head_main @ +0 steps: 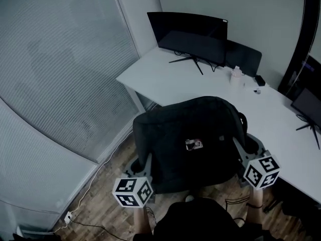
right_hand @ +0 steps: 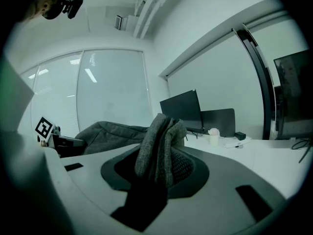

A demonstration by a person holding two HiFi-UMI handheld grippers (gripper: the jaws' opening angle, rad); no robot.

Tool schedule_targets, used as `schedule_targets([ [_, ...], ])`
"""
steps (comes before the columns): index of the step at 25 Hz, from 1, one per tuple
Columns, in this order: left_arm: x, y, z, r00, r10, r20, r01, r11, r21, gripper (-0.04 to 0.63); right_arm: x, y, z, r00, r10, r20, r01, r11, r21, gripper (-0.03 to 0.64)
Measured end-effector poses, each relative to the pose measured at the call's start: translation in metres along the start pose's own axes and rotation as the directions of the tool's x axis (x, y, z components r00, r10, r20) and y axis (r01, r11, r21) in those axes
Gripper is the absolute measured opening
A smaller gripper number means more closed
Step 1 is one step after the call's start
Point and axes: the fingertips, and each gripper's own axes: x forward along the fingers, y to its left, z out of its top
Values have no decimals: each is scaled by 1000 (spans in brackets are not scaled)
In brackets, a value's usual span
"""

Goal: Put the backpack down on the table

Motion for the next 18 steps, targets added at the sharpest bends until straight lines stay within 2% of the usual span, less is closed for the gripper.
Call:
schedule_targets([
  [11,48,12,22,999,-44,6,44,999,-3,46,34,-21,23,1000,-27,13,27,1000,-8,124],
  [18,107,21,47,998,-61,5,61,998,10,46,80,-53,39,999,-40,31,40,999,2,124],
])
